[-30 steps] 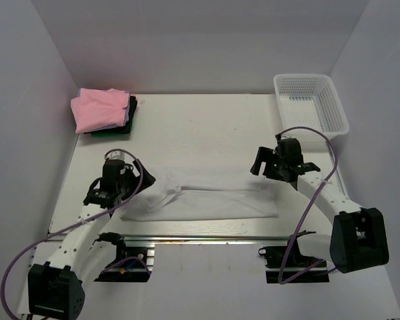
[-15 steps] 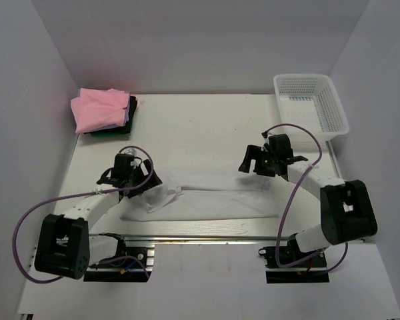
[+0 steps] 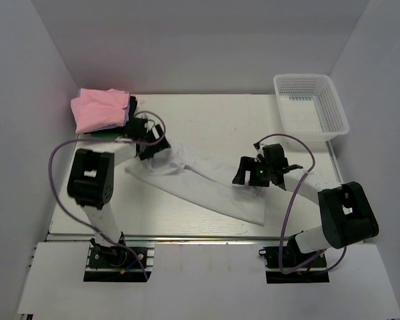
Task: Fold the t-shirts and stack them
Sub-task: Rotate the tshirt 90 degrees
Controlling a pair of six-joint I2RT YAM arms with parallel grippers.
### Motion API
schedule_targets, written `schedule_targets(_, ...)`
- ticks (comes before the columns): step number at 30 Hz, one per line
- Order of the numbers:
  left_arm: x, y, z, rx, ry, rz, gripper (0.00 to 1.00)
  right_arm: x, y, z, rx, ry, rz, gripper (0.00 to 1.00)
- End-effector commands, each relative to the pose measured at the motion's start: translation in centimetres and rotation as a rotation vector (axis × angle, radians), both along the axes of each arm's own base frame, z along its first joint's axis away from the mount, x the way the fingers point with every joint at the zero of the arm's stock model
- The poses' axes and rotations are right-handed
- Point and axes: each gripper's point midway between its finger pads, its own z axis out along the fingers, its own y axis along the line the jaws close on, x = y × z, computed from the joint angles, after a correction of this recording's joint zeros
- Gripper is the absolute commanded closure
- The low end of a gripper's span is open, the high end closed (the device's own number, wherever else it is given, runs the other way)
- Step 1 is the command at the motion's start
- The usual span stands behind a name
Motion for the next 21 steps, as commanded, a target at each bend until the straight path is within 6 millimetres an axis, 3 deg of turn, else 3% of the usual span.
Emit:
schedule_targets(1,2.6,0.3,-6.6,0.083,0.153,-0.060,0.00,-6.6,1.2,-2.3,-0.004,0.178,0.151,0.10)
schedule_targets(2,5.9,-1.2,-7.2,0.060,0.150,-0.129,0.00,-7.8,1.9,-2.4,-0.018,0.179,0.217,0.10)
schedule_targets(3,8.8,-1.7,-4.4,0.051,0.073,-0.128,0.00,-8.1,1.9,-2.4,-0.017,0.187,0.231,0.10)
schedule_targets(4,9.5,-2.6,-7.5,0.067,0.115,-0.158,0.00,-9.3,2.8,-2.0,-0.002,0.198,0.299,0.10)
schedule_targets(5,11.0,-3.9,-7.8,0.060,0.092,-0.198,0.00,-9.9,3.1,-1.8,0.001,0.206,0.334,0.10)
schedule_targets(6,15.7,-5.4,-4.6,0.028,-0.027,-0.224,0.00,-11.0,3.8,-1.7,-0.009,0.197,0.416,0.10)
schedule_targets(7,16.7,-7.8,-4.3,-0.052,-0.036,-0.274,0.00,-11.5,4.8,-1.2,-0.002,0.188,0.474,0.10)
schedule_targets(8,17.0,-8.7,-8.5,-0.089,0.011,-0.304,0.00,-12.5,5.8,-0.9,0.014,0.171,0.558,0.10)
schedule_targets(9,20.3,-10.6,-5.1,-0.130,-0.106,-0.323,0.00,-12.9,6.4,-0.6,0.025,0.158,0.604,0.10)
schedule_targets(10,21.2,-11.5,-5.1,-0.175,-0.135,-0.335,0.00,-12.6,7.6,0.1,0.036,0.120,0.665,0.10)
schedule_targets(11,21.6,-13.0,-5.2,-0.228,-0.159,-0.344,0.00,-14.5,8.8,-0.1,0.060,0.149,0.755,0.10)
schedule_targets(12,22.3,-14.2,-5.3,-0.268,-0.223,-0.348,0.00,-14.1,10.2,0.5,0.083,0.139,0.795,0.10)
schedule_targets(14,22.4,-15.5,-5.3,-0.323,-0.260,-0.346,0.00,-15.7,11.7,0.3,0.106,0.154,0.907,0.10)
schedule_targets(15,22.6,-16.6,-4.5,-0.321,-0.298,-0.357,0.00,-15.0,13.2,1.2,0.120,0.123,0.938,0.10)
schedule_targets(16,22.4,-17.4,-5.4,-0.323,-0.293,-0.369,0.00,-15.3,13.9,1.7,0.131,0.094,0.977,0.10)
schedule_targets(18,22.3,-20.0,-4.1,-0.333,-0.350,-0.424,0.00,-15.5,14.8,2.0,0.129,0.076,1.017,0.10)
schedule_targets(21,22.0,-21.3,-4.0,-0.328,-0.372,-0.433,0.00,-15.9,15.7,2.7,0.117,0.014,1.068,0.10)
